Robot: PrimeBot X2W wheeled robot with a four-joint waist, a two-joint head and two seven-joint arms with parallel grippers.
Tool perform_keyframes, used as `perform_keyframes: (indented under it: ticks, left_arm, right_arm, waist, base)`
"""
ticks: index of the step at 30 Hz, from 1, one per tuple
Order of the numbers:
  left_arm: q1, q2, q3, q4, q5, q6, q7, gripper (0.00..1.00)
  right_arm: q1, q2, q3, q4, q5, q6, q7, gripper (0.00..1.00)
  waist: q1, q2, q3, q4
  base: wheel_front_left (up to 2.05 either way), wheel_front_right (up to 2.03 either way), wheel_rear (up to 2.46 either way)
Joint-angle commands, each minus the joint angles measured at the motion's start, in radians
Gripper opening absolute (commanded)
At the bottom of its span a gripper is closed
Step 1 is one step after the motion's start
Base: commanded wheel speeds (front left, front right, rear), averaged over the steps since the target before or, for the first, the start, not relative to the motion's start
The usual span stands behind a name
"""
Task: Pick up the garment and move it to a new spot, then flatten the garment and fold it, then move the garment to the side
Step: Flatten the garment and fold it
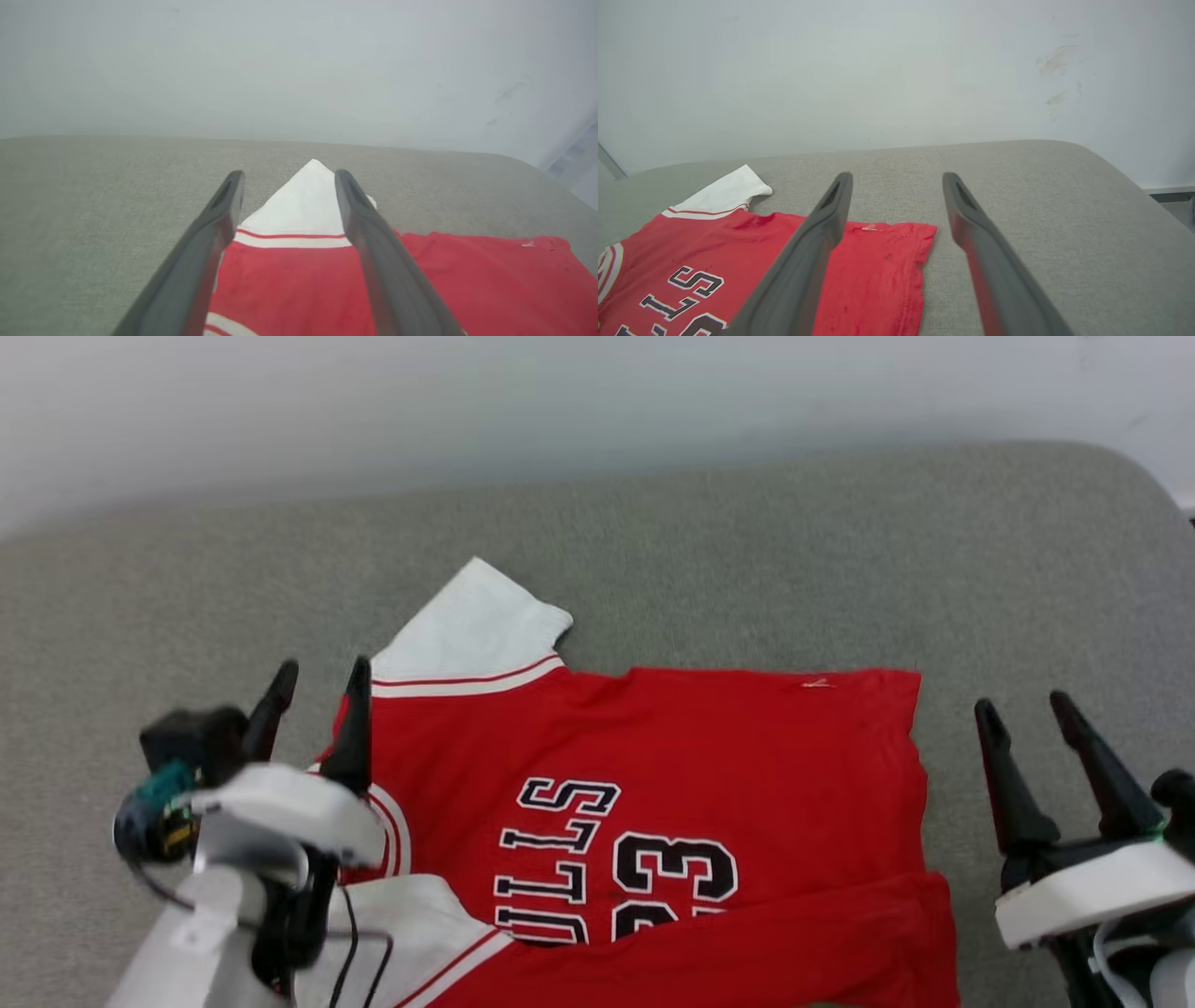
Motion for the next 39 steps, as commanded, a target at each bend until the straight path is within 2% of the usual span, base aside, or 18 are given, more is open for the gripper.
perform_keyframes:
  ticks: [1,5,6,10,16,17,18,22,26,32,33,34,35,36,39]
  left_arm:
    - [-0.050,0.004,-0.005,0.018,0.002,-0.011,0.018,1.00]
    - [-0.210,0.022,-0.021,0.076,-0.010,-0.055,0.099,1.00]
    - [-0.289,0.036,-0.028,0.110,-0.020,-0.081,0.156,1.00]
    - [-0.434,0.071,-0.041,0.200,-0.059,-0.133,0.312,1.00]
    - [-0.600,0.130,-0.069,0.325,-0.116,-0.165,0.612,1.00]
    - [-0.622,0.140,-0.072,0.340,-0.121,-0.160,0.659,1.00]
    - [-0.622,0.140,-0.072,0.340,-0.121,-0.160,0.659,1.00]
    - [-0.694,0.163,-0.095,0.382,-0.129,-0.143,0.822,1.00]
    - [-0.734,0.177,-0.109,0.416,-0.128,-0.119,0.916,1.00]
    - [-0.702,0.175,-0.143,0.510,-0.141,-0.062,1.091,1.00]
    - [-0.688,0.170,-0.150,0.523,-0.149,-0.054,1.126,0.94]
    - [-0.672,0.163,-0.157,0.536,-0.157,-0.046,1.160,0.48]
    - [-0.655,0.154,-0.160,0.546,-0.166,-0.037,1.188,0.28]
    - [-0.643,0.147,-0.160,0.546,-0.172,-0.031,1.198,0.00]
    - [-0.620,0.134,-0.156,0.534,-0.183,-0.025,1.180,0.00]
  right_arm:
    - [-0.027,0.002,-0.003,-0.009,0.003,0.000,-0.006,1.00]
    - [-0.072,0.002,-0.005,-0.008,0.007,0.000,-0.011,1.00]
    - [-0.092,0.006,0.000,-0.001,0.011,0.000,-0.018,1.00]
    - [-0.123,0.015,0.018,0.024,0.018,0.000,-0.028,1.00]
    - [-0.153,0.030,0.039,0.066,0.035,0.000,-0.054,1.00]
    - [-0.158,0.032,0.043,0.072,0.038,0.000,-0.058,1.00]
    - [-0.158,0.032,0.043,0.072,0.038,0.000,-0.058,1.00]
    - [-0.170,0.039,0.051,0.099,0.049,0.000,-0.082,1.00]
    - [-0.187,0.042,0.066,0.125,0.063,0.000,-0.100,1.00]
    - [-0.213,0.038,0.089,0.163,0.087,0.000,-0.123,1.00]
    - [-0.215,0.036,0.089,0.168,0.091,0.000,-0.126,1.00]
    - [-0.216,0.034,0.091,0.174,0.094,0.000,-0.127,1.00]
    - [-0.216,0.033,0.091,0.180,0.099,0.000,-0.129,1.00]
    - [-0.218,0.031,0.090,0.183,0.103,0.000,-0.130,1.00]
    - [-0.225,0.024,0.086,0.193,0.120,0.000,-0.126,1.00]
  waist:
    - [-0.0001,0.0000,0.071,-0.022]
    - [-0.0001,0.0000,0.134,-0.045]
    - [-0.0001,0.0000,0.158,-0.061]
    - [-0.0001,0.0000,0.194,-0.100]
    - [-0.0001,0.0000,0.241,-0.164]
    - [-0.0001,0.0000,0.250,-0.173]
    - [-0.0001,0.0000,0.250,-0.173]
    - [-0.0001,0.0000,0.287,-0.203]
    - [-0.0001,0.0000,0.320,-0.229]
    - [-0.0001,0.0000,0.348,-0.256]
    - [-0.0001,0.0000,0.350,-0.258]
    - [-0.0001,0.0000,0.351,-0.260]
    - [-0.0001,0.0000,0.352,-0.261]
    - [-0.0001,0.0000,0.353,-0.262]
    - [-0.0001,0.0000,0.351,-0.258]
  base:
    - [0.00,0.00,0.00]
    - [0.00,0.00,0.00]
    - [0.00,0.00,0.00]
    - [0.00,0.00,0.00]
    - [0.00,0.00,0.00]
    - [0.00,0.00,0.00]
    - [0.00,0.00,0.00]
    - [0.00,0.00,0.00]
    - [0.00,0.00,0.00]
    - [0.00,0.00,0.00]
    - [0.00,0.00,0.00]
    - [0.00,0.00,0.00]
    - [0.00,0.00,0.00]
    - [0.00,0.00,0.00]
    - [0.00,0.00,0.00]
